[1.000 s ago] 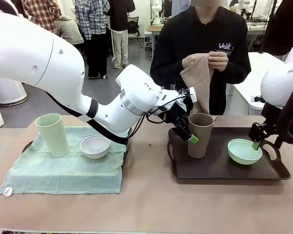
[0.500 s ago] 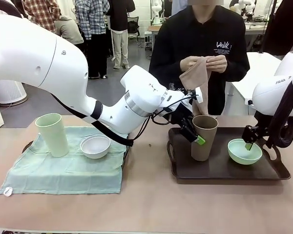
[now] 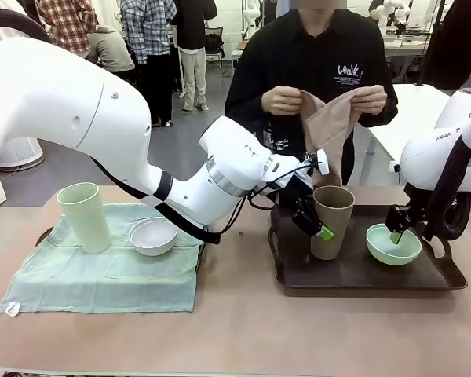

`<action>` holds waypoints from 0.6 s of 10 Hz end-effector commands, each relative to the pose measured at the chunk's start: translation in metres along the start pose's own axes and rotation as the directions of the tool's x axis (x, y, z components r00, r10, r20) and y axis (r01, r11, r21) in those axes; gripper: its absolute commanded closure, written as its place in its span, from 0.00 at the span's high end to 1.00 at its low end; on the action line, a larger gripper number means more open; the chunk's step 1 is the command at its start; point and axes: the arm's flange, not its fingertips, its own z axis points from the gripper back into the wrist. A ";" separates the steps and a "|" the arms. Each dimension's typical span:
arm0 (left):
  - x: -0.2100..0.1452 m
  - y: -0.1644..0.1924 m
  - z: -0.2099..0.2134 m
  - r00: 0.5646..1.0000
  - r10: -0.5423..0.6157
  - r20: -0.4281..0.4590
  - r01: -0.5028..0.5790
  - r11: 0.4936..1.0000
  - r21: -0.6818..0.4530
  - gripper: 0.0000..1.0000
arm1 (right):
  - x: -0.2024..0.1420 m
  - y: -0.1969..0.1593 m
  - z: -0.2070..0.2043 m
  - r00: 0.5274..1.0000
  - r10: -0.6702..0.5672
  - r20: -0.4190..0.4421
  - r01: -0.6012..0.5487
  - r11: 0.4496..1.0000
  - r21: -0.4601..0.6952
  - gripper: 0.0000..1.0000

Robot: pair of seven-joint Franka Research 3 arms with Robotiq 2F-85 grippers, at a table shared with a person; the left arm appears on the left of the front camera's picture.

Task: Set up a tray with a mat and arrange the tableware.
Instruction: Pick up the Picnic Bowl and Reusable plastic cup from the Handle tray in front of the human's position and hold them in the air.

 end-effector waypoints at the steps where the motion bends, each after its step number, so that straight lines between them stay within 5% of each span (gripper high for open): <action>1: -0.003 0.004 -0.004 0.999 -0.027 0.038 0.026 1.000 0.014 1.00 | 0.004 -0.001 -0.002 1.000 -0.002 0.023 0.002 1.000 0.008 0.85; 2: -0.005 0.004 -0.004 0.999 -0.021 0.047 0.020 1.000 0.015 0.47 | 0.002 -0.002 -0.002 1.000 0.009 0.025 -0.009 1.000 0.011 0.34; 3: -0.006 0.005 -0.003 0.998 -0.013 0.059 0.012 1.000 0.012 0.46 | 0.002 -0.002 -0.002 0.999 0.018 0.028 -0.019 1.000 0.013 0.27; 4: -0.006 0.005 -0.002 0.998 -0.015 0.061 0.015 1.000 0.013 0.00 | 0.002 -0.003 -0.002 0.999 0.022 0.029 -0.023 1.000 0.014 0.00; 5: -0.005 0.004 0.000 0.998 -0.015 0.061 0.014 1.000 0.014 0.41 | 0.001 -0.003 -0.002 0.999 0.024 0.028 -0.024 1.000 0.008 0.00; 6: -0.005 0.003 0.002 0.998 -0.019 0.061 0.018 1.000 0.015 0.00 | 0.001 -0.002 -0.001 0.999 0.027 0.027 -0.027 1.000 -0.002 0.00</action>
